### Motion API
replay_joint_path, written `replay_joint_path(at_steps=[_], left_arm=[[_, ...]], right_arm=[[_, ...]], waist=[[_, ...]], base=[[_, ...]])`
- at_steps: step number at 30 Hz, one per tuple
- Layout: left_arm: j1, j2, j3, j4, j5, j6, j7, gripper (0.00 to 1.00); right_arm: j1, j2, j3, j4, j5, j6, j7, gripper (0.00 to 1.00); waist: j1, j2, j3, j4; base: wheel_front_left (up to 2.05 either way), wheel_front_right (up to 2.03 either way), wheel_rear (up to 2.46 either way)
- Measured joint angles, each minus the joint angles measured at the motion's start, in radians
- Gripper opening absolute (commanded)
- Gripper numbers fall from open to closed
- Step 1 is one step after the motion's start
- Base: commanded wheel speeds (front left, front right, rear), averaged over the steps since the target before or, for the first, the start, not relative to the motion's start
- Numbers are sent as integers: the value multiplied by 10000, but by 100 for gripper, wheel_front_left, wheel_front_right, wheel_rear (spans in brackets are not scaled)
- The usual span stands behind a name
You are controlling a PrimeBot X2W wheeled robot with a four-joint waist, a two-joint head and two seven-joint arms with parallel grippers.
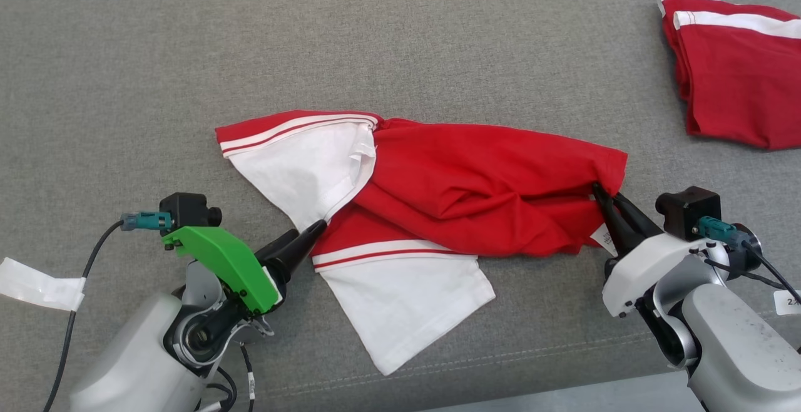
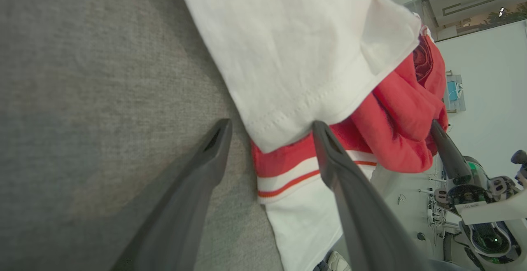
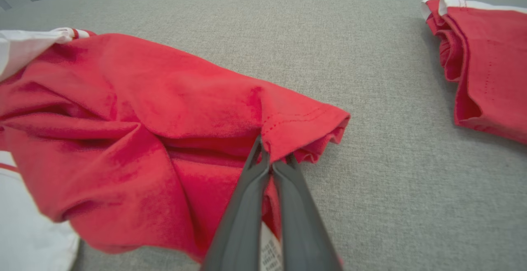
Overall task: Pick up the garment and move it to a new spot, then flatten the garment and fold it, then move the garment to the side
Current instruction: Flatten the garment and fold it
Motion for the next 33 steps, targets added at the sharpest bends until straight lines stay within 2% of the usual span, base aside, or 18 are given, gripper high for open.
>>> replay_joint_path(at_steps=[8, 14, 15, 16, 18, 20, 23, 28, 33], left_arm=[[-58, -376, 159, 224, -360, 8, -12, 100], [-184, -410, 132, 383, -347, 8, -12, 99], [-191, -410, 128, 414, -337, 6, -13, 91], [-198, -412, 127, 441, -328, 0, -13, 56], [-209, -410, 130, 522, -320, 0, -13, 36], [-210, -401, 130, 581, -311, 0, -19, 10], [-210, -389, 128, 635, -284, -2, -44, 0], [-213, -307, 54, 596, -169, -92, -90, 0], [-213, -234, 44, 500, -159, -167, -138, 14]], right_arm=[[-2, -2, 29, -13, -2, 0, 13, 0], [-2, -2, 52, -23, -2, -2, 13, 0], [-2, -2, 52, -29, -2, -2, 13, 0], [-2, -2, 52, -35, -2, -2, 13, 0], [-2, -2, 52, -36, -2, -4, 13, 0], [-2, -2, 52, -36, -2, -10, 13, 0], [-1, -4, 50, -36, -2, -12, 13, 0], [11, -65, -31, -33, 2, -29, 13, 0], [74, -150, -73, -27, 2, -88, 12, 0]], waist=[[0, 0, 21, -113], [0, 0, 7, -182], [0, 0, 6, -191], [0, 0, 5, -198], [0, 0, 4, -206], [0, 0, 2, -208], [0, 0, -7, -195], [0, 0, -32, -119], [0, 0, -91, 42]], base=[[0, 0, 0], [0, 0, 0], [0, 0, 0], [0, 0, 0], [0, 0, 0], [0, 0, 0], [0, 0, 0], [0, 0, 0], [0, 0, 0]])
